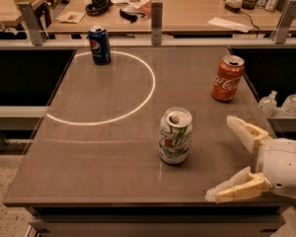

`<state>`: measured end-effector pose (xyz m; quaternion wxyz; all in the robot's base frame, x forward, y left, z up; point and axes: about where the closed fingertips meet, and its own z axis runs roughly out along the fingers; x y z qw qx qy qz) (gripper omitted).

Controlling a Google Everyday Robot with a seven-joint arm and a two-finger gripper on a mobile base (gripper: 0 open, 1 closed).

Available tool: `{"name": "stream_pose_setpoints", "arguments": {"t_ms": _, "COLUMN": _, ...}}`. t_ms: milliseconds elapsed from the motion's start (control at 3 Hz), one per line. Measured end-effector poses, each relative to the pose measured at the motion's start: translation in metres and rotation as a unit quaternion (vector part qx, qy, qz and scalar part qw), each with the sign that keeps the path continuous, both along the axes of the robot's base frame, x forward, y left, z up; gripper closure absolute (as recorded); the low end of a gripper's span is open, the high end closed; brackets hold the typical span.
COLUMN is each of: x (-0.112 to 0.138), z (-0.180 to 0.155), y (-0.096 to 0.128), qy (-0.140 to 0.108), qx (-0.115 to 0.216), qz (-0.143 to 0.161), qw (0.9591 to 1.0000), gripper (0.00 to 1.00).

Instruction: Pick 7up can

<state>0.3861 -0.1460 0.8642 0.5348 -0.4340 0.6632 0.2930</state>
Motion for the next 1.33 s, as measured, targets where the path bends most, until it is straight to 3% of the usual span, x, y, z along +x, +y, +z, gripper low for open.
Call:
{"name": "stream_pose_setpoints", "arguments": {"t_ms": 667, "x": 0.017, "z": -0.009, "y": 0.038, "qy": 0.012, "qx": 0.038, "qz": 0.036, "qw": 0.9986, "gripper": 0.00}}
{"name": "stream_pose_setpoints", "arguments": {"t_ms": 1333, "x": 0.037, "z": -0.009, "y": 0.064, "qy": 0.007, "qx": 0.055, "qz": 0.066, "qw": 0.9963, "gripper": 0.00}}
